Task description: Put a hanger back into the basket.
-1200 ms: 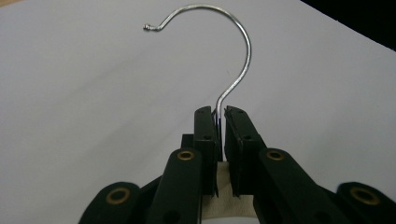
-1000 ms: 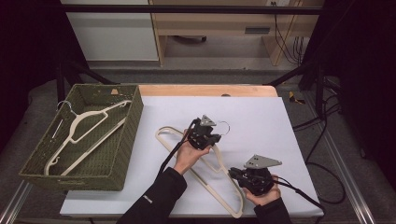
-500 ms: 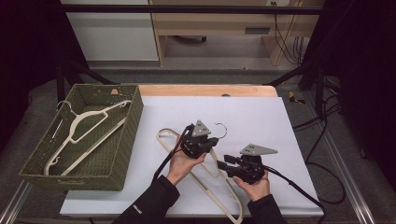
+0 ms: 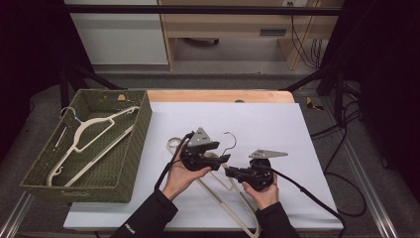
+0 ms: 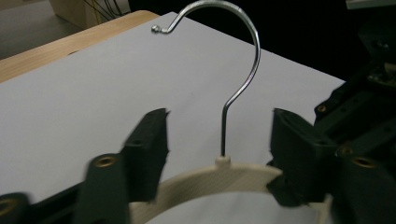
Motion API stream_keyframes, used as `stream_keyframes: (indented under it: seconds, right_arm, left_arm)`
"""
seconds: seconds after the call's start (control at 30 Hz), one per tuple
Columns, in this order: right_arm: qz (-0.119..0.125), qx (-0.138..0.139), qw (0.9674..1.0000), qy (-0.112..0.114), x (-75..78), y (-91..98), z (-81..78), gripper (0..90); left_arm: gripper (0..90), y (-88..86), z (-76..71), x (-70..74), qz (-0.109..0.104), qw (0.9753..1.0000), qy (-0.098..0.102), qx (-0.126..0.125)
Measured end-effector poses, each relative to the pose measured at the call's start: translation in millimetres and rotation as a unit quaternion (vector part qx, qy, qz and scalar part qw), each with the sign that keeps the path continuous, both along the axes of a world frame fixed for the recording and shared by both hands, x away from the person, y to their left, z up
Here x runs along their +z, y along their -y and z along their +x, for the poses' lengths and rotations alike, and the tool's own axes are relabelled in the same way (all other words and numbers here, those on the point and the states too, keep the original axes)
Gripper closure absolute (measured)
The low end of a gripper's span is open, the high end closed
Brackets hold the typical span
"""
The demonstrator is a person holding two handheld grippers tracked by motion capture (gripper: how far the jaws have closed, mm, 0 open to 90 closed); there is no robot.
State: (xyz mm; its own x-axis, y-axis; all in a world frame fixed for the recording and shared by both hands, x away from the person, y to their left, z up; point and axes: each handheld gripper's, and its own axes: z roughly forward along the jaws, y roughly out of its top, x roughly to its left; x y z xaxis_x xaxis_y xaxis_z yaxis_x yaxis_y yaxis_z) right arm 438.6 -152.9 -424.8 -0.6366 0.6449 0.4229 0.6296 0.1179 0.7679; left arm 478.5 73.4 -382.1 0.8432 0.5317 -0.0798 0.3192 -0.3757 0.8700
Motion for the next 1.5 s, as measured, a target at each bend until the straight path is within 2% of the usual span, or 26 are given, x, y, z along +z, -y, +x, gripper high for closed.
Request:
stream_keyframes:
  seconds: [0.1,0.17,0.27,0.47,0.57,0.67,0.7,0.77,0.8,0.83,0.87,0.97,1.07,1.2,1.23,1.27,1.3,1.4,1.47,1.5]
  right_arm:
    - [-0.004,0.005,0.9999,0.016,6.5,4.4,-2.1,87.1]
    - [-0.012,0.007,0.9996,0.024,10.3,7.8,-3.9,87.1]
    - [-0.018,0.019,0.9990,0.037,15.0,11.9,-6.5,87.2]
    - [-0.014,0.063,0.9963,0.057,21.1,13.3,-14.1,87.2]
    - [-0.018,0.082,0.9946,0.063,23.0,11.7,-17.8,87.2]
    - [-0.012,0.100,0.9926,0.068,24.6,9.9,-20.5,87.1]
    - [-0.012,0.104,0.9922,0.067,25.0,9.5,-21.1,87.1]
    - [-0.016,0.112,0.9911,0.070,25.3,8.4,-22.0,87.2]
    - [-0.017,0.113,0.9911,0.069,25.0,7.8,-22.2,87.1]
    - [-0.015,0.116,0.9907,0.069,24.7,7.7,-22.2,87.1]
    - [-0.016,0.117,0.9906,0.069,24.4,7.6,-22.2,87.0]
    - [-0.018,0.118,0.9904,0.070,24.4,8.0,-22.4,85.7]
    - [-0.025,0.106,0.9904,0.086,25.1,9.0,-23.0,79.8]
    - [-0.038,0.076,0.9906,0.108,25.0,9.2,-23.9,70.7]
    - [-0.039,0.072,0.9905,0.110,25.2,9.2,-23.8,69.5]
    - [-0.038,0.072,0.9900,0.115,25.2,9.6,-23.8,67.1]
    - [-0.039,0.067,0.9897,0.120,25.4,9.5,-24.3,64.9]
    - [-0.046,0.048,0.9879,0.140,26.4,10.9,-25.5,58.5]
    - [-0.048,0.036,0.9867,0.151,28.1,13.5,-26.4,55.5]
    - [-0.042,0.035,0.9874,0.148,29.1,15.6,-27.0,54.0]
  left_arm:
    - [19.5,-16.7,-4.4,4.8,0.009,0.9999,0.005,-0.003]
    - [18.9,-27.5,-6.2,7.3,0.006,0.9999,0.008,-0.006]
    - [18.6,-37.9,-7.1,9.3,0.012,0.9997,0.005,-0.021]
    - [22.0,-35.4,-12.0,5.3,0.058,0.9964,0.015,-0.061]
    - [28.3,-30.5,-12.7,2.7,0.073,0.9941,0.020,-0.078]
    - [36.0,-27.9,-11.9,-0.2,0.094,0.9908,0.014,-0.096]
    - [42.2,-26.8,-12.8,-1.2,0.097,0.9904,0.013,-0.097]
    - [48.9,-27.0,-13.6,-1.3,0.113,0.9875,0.016,-0.109]
    - [53.4,-26.6,-15.2,-1.6,0.113,0.9872,0.015,-0.111]
    - [56.8,-26.4,-16.7,-1.6,0.120,0.9864,0.022,-0.110]
    - [58.7,-26.9,-17.8,-1.5,0.132,0.9844,0.029,-0.112]
    - [64.5,-28.3,-22.1,-2.6,0.145,0.9822,0.035,-0.114]
    - [69.9,-30.5,-27.2,-3.3,0.149,0.9813,0.037,-0.116]
    - [77.3,-33.2,-33.7,-6.0,0.132,0.9829,0.022,-0.126]
    - [78.3,-33.4,-35.4,-6.4,0.135,0.9825,0.022,-0.127]
    - [79.2,-33.7,-36.6,-6.7,0.136,0.9820,0.019,-0.130]
    - [80.5,-33.4,-38.4,-7.7,0.127,0.9833,0.010,-0.130]
    - [84.8,-33.5,-42.5,-9.2,0.113,0.9841,-0.006,-0.137]
    - [86.0,-33.6,-44.6,-8.4,0.111,0.9868,-0.009,-0.118]
    - [86.1,-34.9,-44.2,-7.6,0.107,0.9878,-0.010,-0.112]
